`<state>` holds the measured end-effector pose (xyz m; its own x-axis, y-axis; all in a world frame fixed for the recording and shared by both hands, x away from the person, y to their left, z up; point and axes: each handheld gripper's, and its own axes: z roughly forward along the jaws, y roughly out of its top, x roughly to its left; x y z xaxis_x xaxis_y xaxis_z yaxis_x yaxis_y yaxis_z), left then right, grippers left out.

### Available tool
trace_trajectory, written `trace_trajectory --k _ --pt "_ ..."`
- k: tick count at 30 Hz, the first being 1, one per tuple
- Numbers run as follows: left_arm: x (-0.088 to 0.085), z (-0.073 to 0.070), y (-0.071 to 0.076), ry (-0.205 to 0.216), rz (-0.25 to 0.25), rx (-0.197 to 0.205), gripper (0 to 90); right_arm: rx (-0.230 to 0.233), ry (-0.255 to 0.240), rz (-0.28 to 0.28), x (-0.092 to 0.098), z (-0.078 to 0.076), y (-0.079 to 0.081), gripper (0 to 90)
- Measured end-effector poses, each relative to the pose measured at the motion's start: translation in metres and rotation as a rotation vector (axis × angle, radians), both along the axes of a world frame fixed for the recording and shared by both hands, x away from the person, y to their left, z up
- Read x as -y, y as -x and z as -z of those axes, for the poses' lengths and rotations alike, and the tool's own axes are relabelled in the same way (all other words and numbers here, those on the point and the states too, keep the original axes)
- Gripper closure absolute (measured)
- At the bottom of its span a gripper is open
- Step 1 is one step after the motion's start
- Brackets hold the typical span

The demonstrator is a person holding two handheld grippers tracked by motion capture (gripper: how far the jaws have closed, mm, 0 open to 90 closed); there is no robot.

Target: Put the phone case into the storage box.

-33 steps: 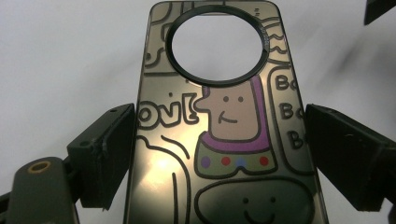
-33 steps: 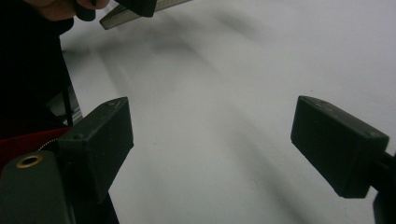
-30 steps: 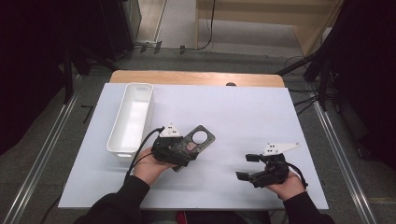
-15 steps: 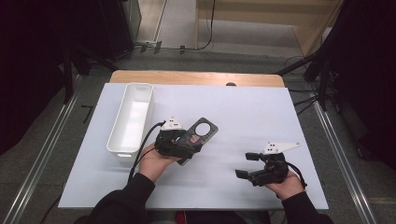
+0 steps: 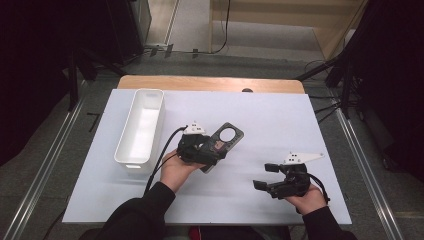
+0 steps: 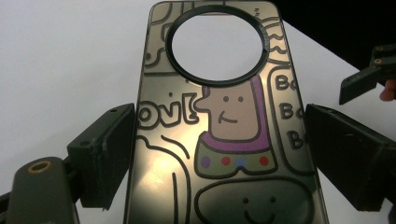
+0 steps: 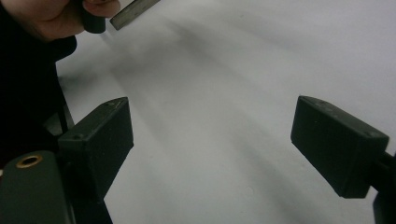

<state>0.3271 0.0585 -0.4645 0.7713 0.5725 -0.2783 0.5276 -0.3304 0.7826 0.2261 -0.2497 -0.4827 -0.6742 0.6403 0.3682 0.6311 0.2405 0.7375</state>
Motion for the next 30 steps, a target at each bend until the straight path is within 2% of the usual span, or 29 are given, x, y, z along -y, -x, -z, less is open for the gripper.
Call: trace_trajectory --k 7,19,26,29,30 --pt "0.001 -0.005 -0.008 0.051 -0.05 0.027 11.3 0.0 -0.001 0.012 -0.003 0.001 0.001 12.0" --pt "0.008 0.0 -0.021 0.124 -0.102 0.001 11.3 -0.019 -0.026 0.065 -0.007 -0.001 -0.003 11.9" --pt "0.011 0.005 -0.023 0.145 -0.117 -0.027 11.3 -0.023 -0.042 0.1 -0.006 -0.005 -0.008 12.0" --pt "0.01 0.006 -0.023 0.148 -0.136 -0.024 11.3 -0.029 -0.054 0.108 -0.008 -0.006 -0.011 12.0" --pt "0.009 0.007 -0.023 0.161 -0.145 -0.035 11.3 -0.029 -0.047 0.116 -0.009 -0.006 -0.012 12.0"
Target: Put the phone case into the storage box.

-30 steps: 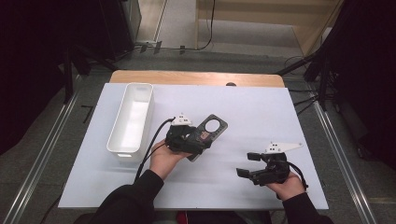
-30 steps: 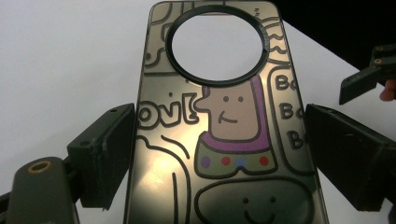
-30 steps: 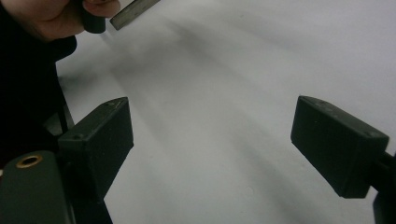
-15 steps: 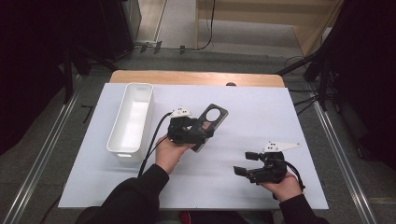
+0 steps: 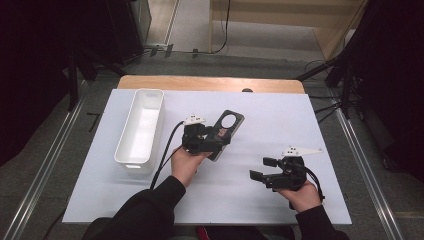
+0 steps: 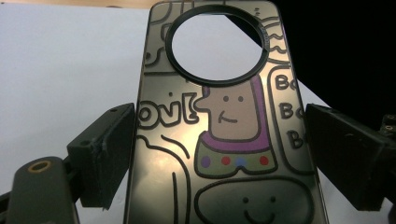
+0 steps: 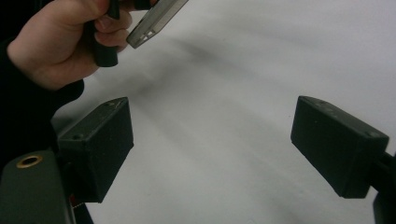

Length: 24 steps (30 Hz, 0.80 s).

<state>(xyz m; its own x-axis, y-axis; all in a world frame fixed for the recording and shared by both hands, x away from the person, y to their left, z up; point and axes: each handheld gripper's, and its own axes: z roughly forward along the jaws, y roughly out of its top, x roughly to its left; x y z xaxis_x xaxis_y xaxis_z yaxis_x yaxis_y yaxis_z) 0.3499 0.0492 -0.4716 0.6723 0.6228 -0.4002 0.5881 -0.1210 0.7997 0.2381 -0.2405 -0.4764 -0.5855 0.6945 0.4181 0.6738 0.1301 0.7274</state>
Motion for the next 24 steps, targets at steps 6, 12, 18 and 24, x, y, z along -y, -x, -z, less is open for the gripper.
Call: trace_trajectory --k 6,12,18,24 --pt "-0.003 0.003 0.002 0.025 -0.022 -0.006 11.3 -0.028 -0.002 0.025 -0.003 -0.001 -0.007 12.0" --pt "-0.003 0.004 0.005 0.033 -0.043 -0.001 11.3 -0.052 -0.006 0.067 -0.003 -0.006 -0.014 12.0" --pt "-0.005 0.006 0.007 0.045 -0.062 -0.003 11.3 -0.062 -0.016 0.096 -0.003 -0.013 -0.023 12.0" --pt "-0.006 0.008 0.007 0.051 -0.068 -0.006 11.3 -0.076 -0.03 0.119 -0.003 -0.016 -0.032 12.0"
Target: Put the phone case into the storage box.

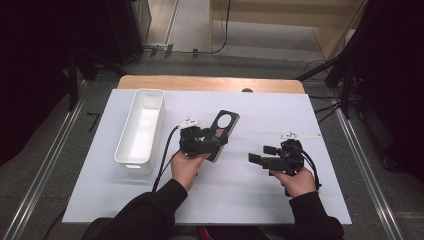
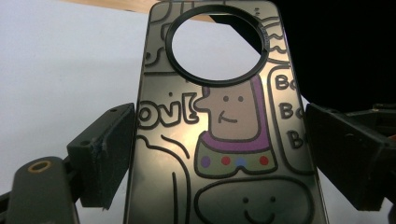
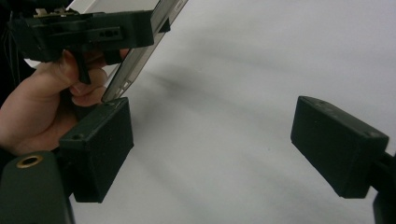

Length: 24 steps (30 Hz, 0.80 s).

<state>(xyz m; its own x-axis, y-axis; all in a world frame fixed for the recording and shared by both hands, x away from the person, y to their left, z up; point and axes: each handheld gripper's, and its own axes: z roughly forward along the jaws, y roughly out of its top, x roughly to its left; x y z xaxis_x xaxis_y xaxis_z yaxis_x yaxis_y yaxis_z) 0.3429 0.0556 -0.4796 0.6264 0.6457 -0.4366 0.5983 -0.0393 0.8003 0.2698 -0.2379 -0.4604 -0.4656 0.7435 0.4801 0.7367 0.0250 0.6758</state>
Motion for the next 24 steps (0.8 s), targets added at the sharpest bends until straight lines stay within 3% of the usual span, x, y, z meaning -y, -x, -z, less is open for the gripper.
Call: trace_trajectory --k 10,24 --pt "-0.001 0.002 0.001 -0.002 -0.011 0.0 11.3 -0.03 0.008 0.002 -0.008 0.0 -0.015 12.0" --pt "-0.004 0.003 0.001 -0.005 -0.019 0.006 11.3 -0.046 -0.01 0.014 -0.012 -0.015 -0.044 12.7"
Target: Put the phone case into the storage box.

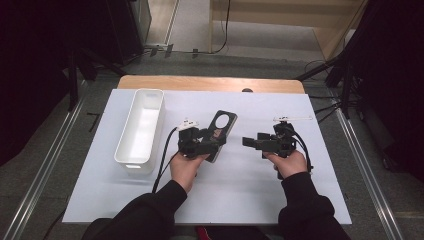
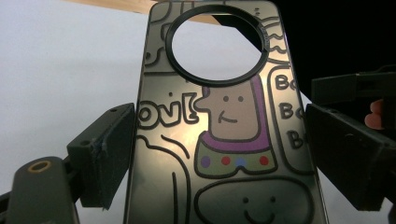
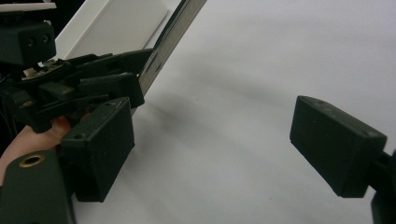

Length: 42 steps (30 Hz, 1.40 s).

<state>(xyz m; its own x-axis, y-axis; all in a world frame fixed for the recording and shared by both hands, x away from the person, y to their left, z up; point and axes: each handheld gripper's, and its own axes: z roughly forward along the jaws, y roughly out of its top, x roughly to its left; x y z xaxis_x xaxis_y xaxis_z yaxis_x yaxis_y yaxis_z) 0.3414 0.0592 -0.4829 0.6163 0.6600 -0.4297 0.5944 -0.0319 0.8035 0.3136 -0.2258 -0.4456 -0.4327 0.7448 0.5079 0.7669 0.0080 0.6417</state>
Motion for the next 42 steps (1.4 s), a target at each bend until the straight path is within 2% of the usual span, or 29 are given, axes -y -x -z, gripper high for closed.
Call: trace_trajectory --k 12,15,23,28,31,42 --pt "0.003 0.002 0.002 0.002 0.005 -0.003 11.3 -0.026 -0.014 0.039 -0.008 -0.007 -0.015 13.0" --pt "0.003 0.003 0.002 0.002 0.006 -0.006 11.3 -0.024 -0.026 0.043 -0.008 -0.009 -0.019 17.5" --pt "0.004 0.003 0.003 -0.004 0.001 0.01 11.3 -0.047 -0.041 0.066 -0.011 -0.013 -0.026 19.3" --pt "0.005 0.004 0.003 -0.009 0.004 0.003 11.3 -0.059 -0.058 0.079 -0.014 -0.014 -0.032 21.7" --pt "0.006 0.004 0.003 -0.009 0.004 0.005 11.3 -0.055 -0.046 0.095 -0.016 -0.014 -0.034 24.7" --pt "0.007 0.004 0.003 0.0 0.006 -0.002 11.3 -0.101 -0.069 0.123 -0.021 -0.013 -0.043 29.3"
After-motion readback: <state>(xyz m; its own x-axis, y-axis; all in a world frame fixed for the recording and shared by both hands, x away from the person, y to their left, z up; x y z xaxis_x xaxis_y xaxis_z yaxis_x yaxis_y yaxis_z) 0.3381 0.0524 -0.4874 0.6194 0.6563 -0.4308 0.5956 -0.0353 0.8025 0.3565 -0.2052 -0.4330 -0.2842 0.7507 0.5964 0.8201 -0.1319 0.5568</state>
